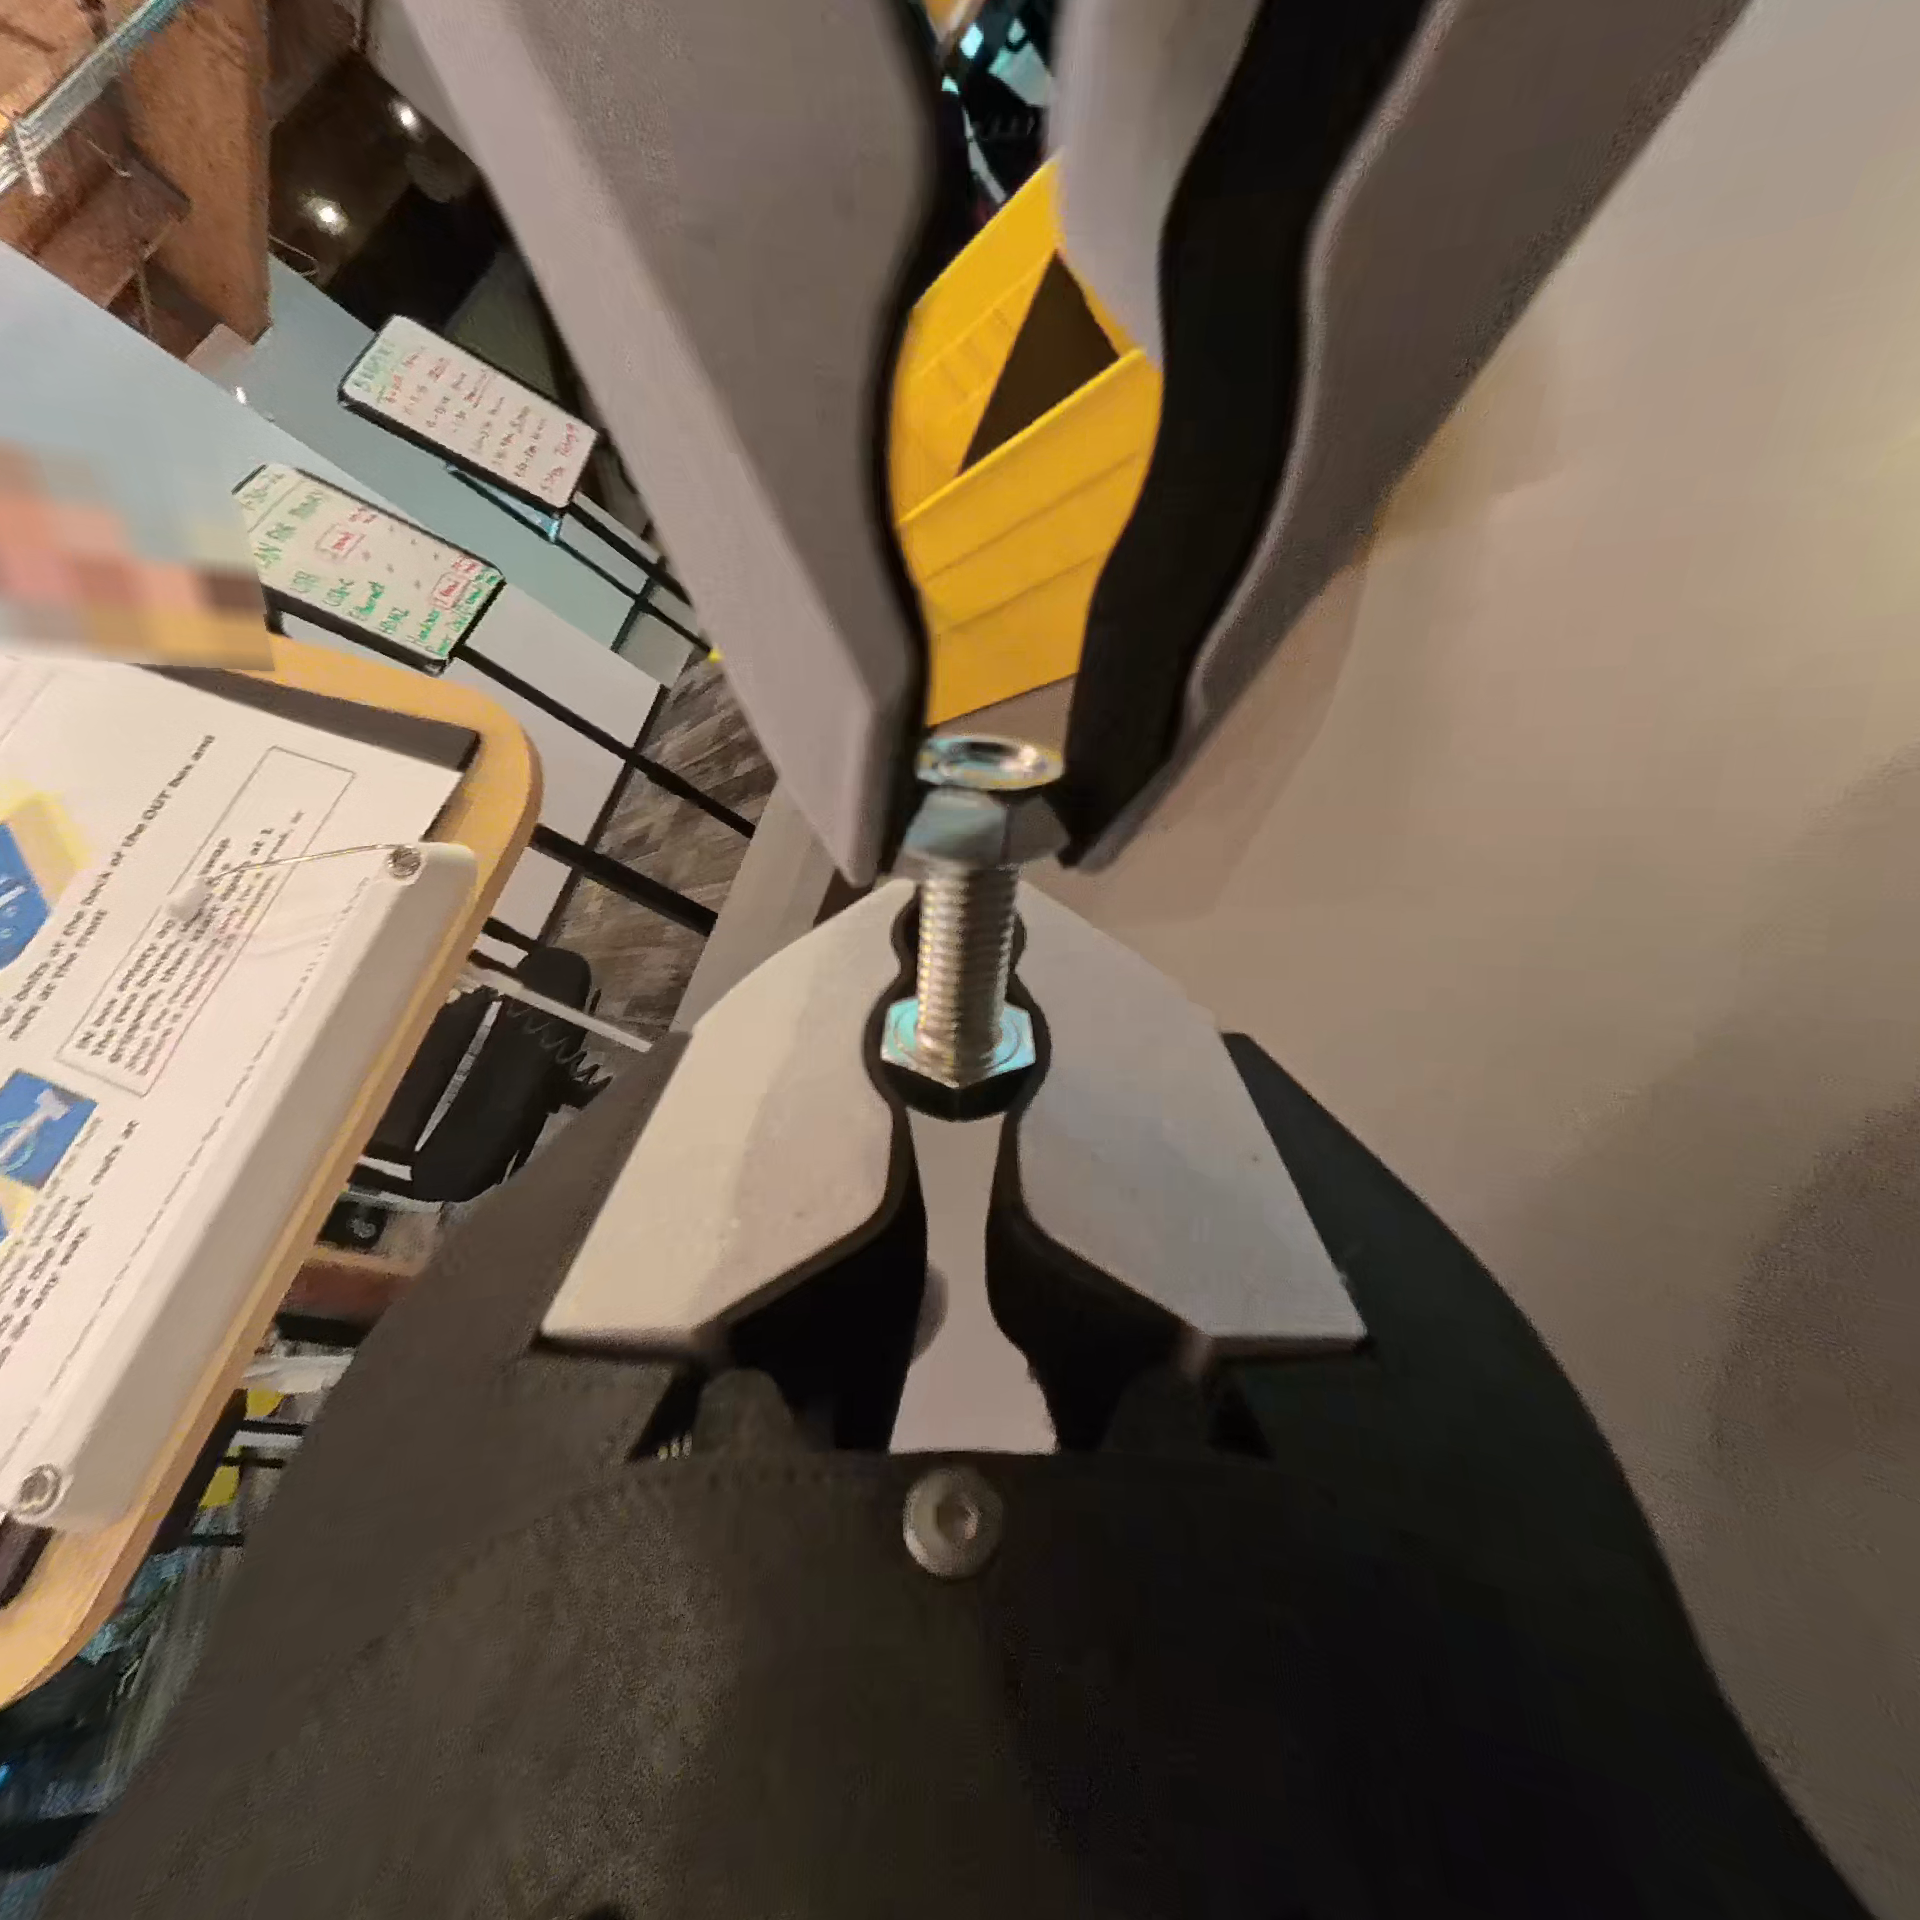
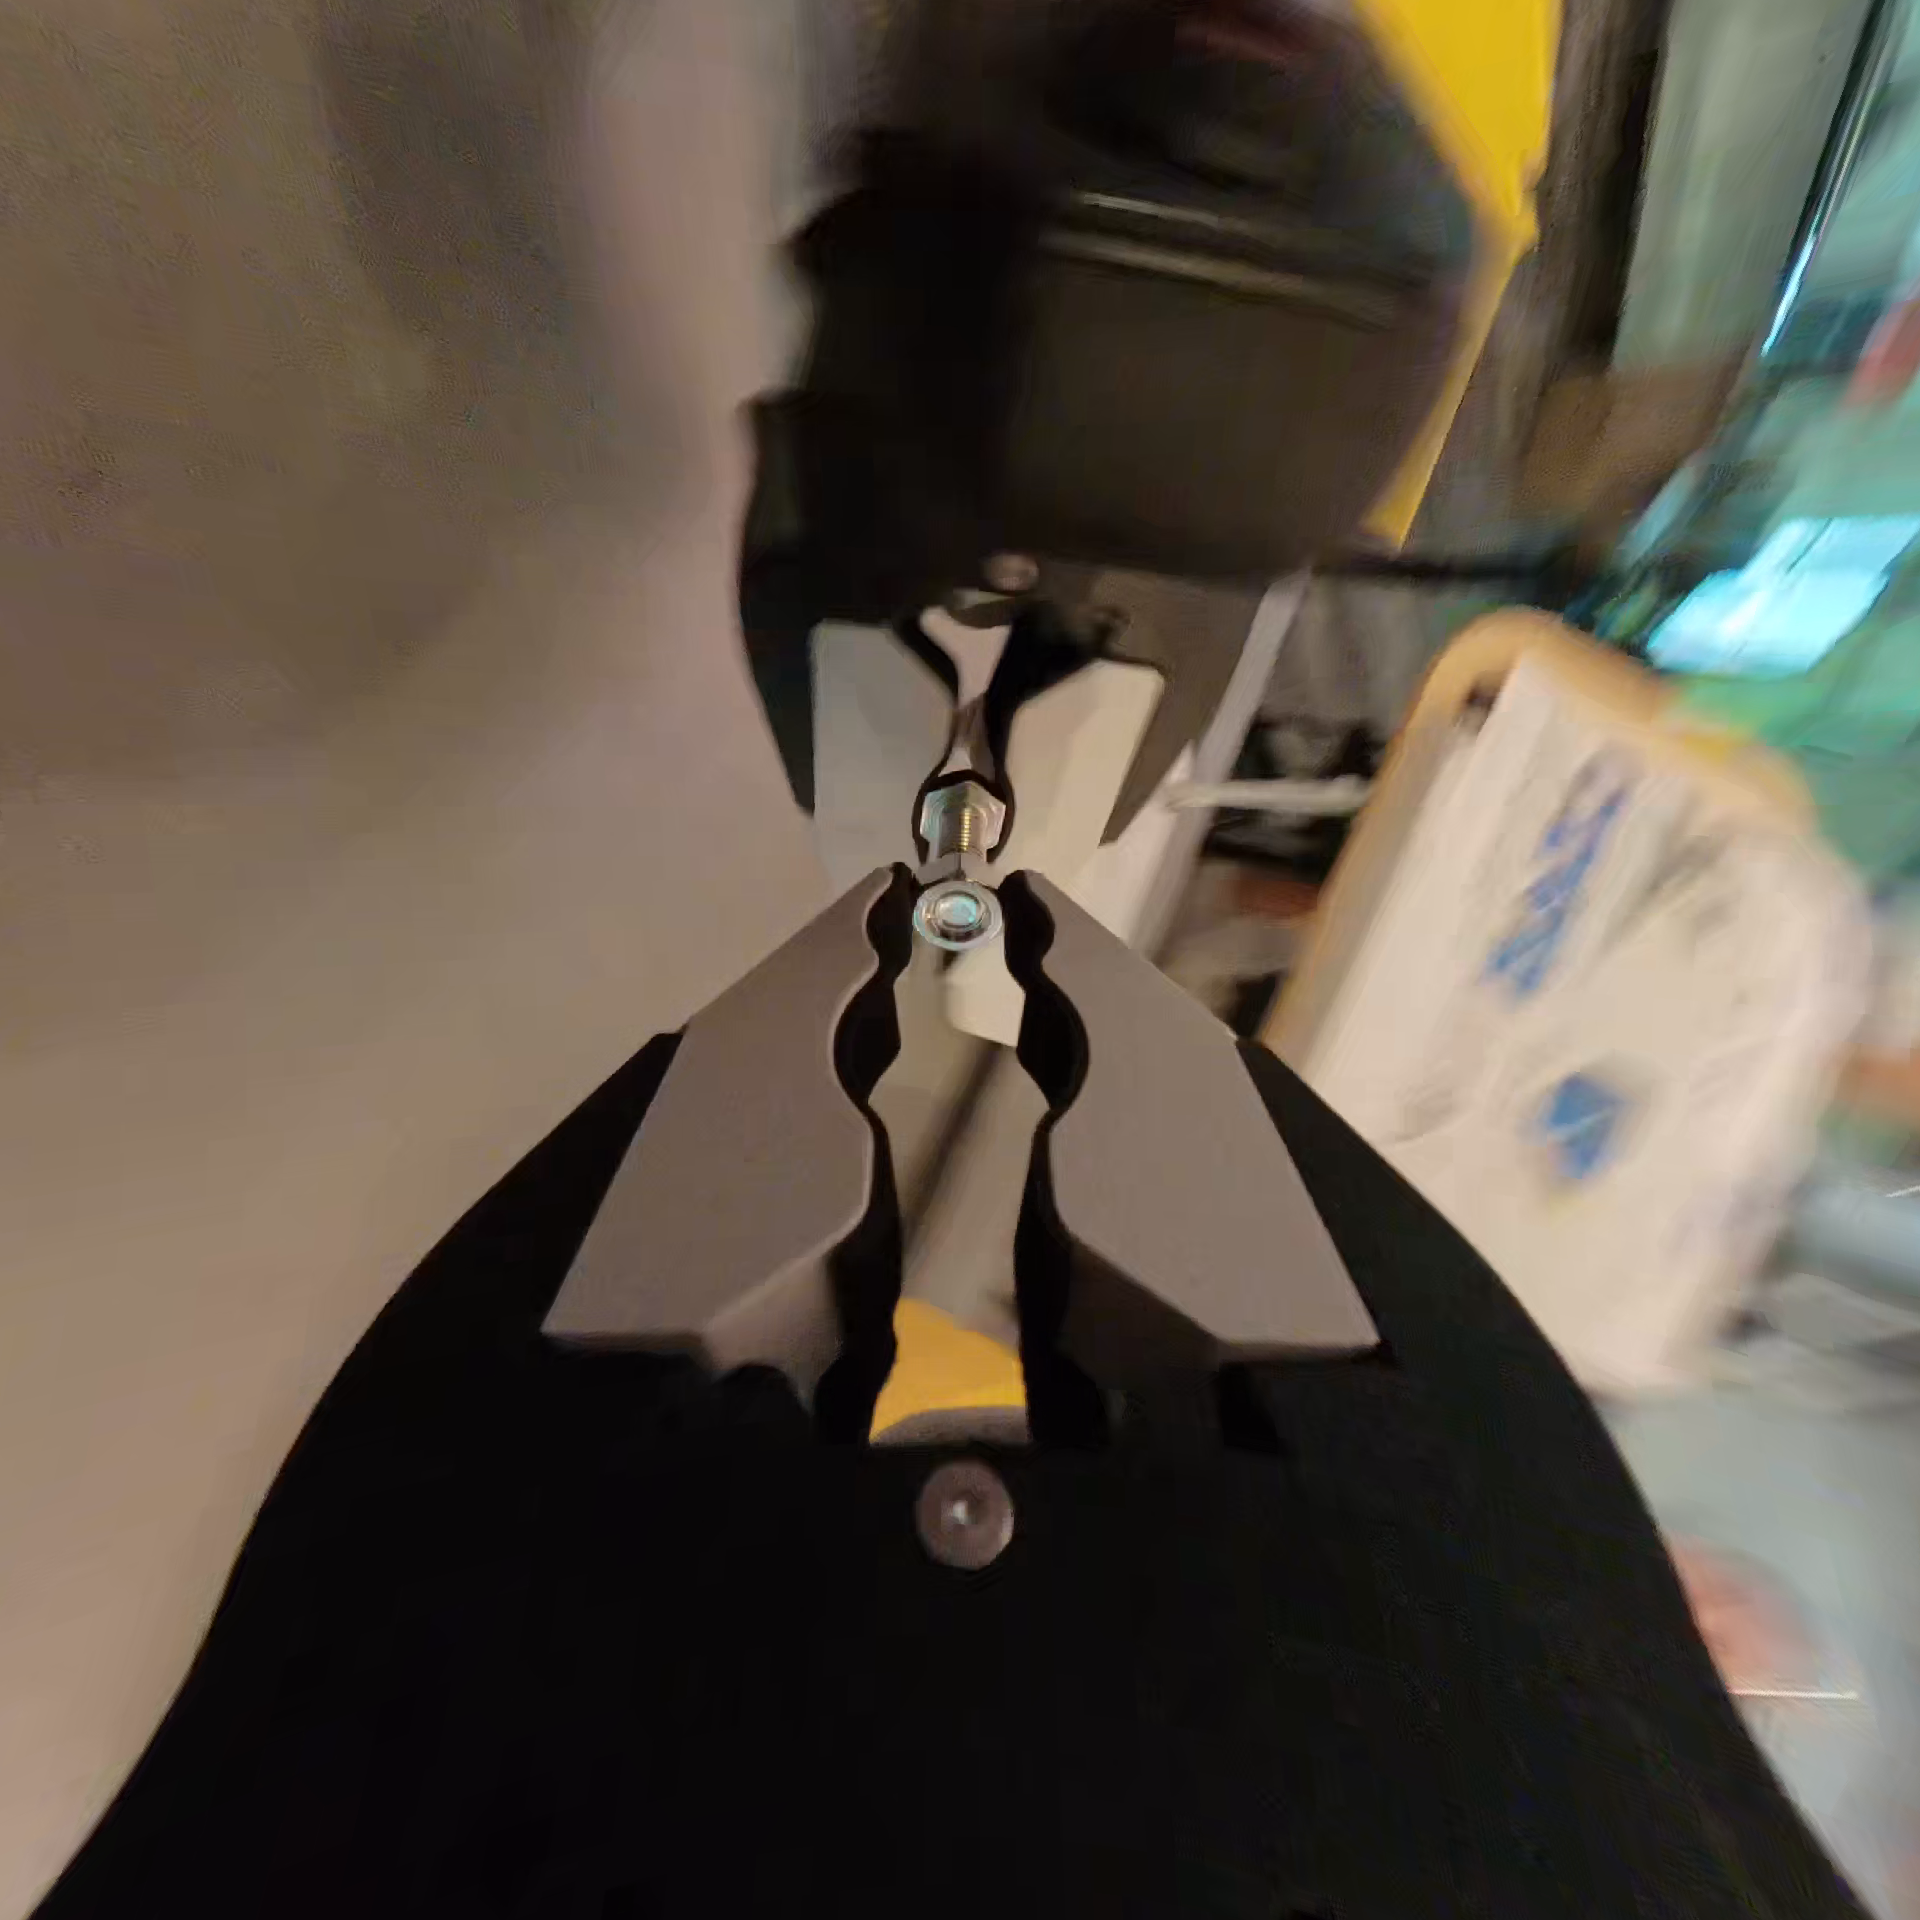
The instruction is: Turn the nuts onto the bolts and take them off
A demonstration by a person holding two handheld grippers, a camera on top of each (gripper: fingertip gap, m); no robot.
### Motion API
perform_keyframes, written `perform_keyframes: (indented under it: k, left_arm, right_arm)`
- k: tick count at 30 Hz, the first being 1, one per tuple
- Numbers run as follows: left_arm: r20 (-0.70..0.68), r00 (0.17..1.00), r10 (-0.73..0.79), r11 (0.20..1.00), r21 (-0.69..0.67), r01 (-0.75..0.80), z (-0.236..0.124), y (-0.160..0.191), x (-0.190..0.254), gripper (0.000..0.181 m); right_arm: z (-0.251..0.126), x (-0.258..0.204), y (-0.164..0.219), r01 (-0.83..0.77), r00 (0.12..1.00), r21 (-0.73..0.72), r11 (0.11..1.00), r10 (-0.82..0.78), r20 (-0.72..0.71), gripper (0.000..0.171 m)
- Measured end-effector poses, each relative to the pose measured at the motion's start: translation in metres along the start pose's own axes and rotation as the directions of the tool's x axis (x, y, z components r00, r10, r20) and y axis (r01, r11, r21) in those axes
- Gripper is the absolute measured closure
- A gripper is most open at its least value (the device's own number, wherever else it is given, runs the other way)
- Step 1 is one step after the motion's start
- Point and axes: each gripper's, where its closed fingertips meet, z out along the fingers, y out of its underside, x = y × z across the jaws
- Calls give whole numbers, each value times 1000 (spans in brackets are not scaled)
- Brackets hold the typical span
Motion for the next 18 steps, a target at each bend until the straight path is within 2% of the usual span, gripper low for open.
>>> perform_keyframes:
  k: [1,2,5,7,8,9,10,11,12,14,16,17,18]
  left_arm:
    - [-5,1000,-4,1000,-5,4,1,1,2,172]
    - [-18,1000,-11,1000,-5,11,2,2,5,172]
    - [-17,1000,-23,1000,-5,23,2,4,4,172]
    - [-9,999,-34,999,-3,34,2,3,1,172]
    - [0,1000,-29,1000,-5,29,2,4,-1,172]
    - [8,1000,-26,1000,-11,26,2,6,-2,172]
    - [13,999,-31,999,-13,31,2,8,-4,172]
    - [20,999,-40,999,-13,40,1,8,-6,172]
    - [29,999,-44,999,-13,44,1,8,-8,172]
    - [47,998,-45,999,-12,45,1,7,-11,172]
    - [63,997,-41,999,-13,42,0,6,-14,172]
    - [67,997,-36,999,-17,37,0,6,-14,172]
    - [75,997,-33,999,-19,34,0,6,-14,172]
  right_arm:
    - [0,-2,1,216,976,-43,976,-217,-20,156]
    - [1,-4,1,353,934,-79,932,-356,-23,156]
    - [4,-4,2,523,846,-131,842,-532,-37,156]
    - [2,0,2,417,902,-113,902,-426,-67,153]
    - [1,4,5,283,954,-98,954,-290,-72,134]
    - [0,7,9,97,993,-91,991,-102,-56,132]
    - [-3,8,10,-125,992,-62,990,123,-26,130]
    - [-5,10,11,-349,937,-35,936,349,3,128]
    - [-7,14,14,-544,838,-16,839,545,22,126]
    - [-9,14,11,-825,564,31,565,816,130,125]
    - [-8,12,3,-958,283,39,282,923,261,129]
    - [-7,10,1,-981,193,32,192,935,298,130]
    - [-4,9,0,-989,146,36,141,941,306,134]
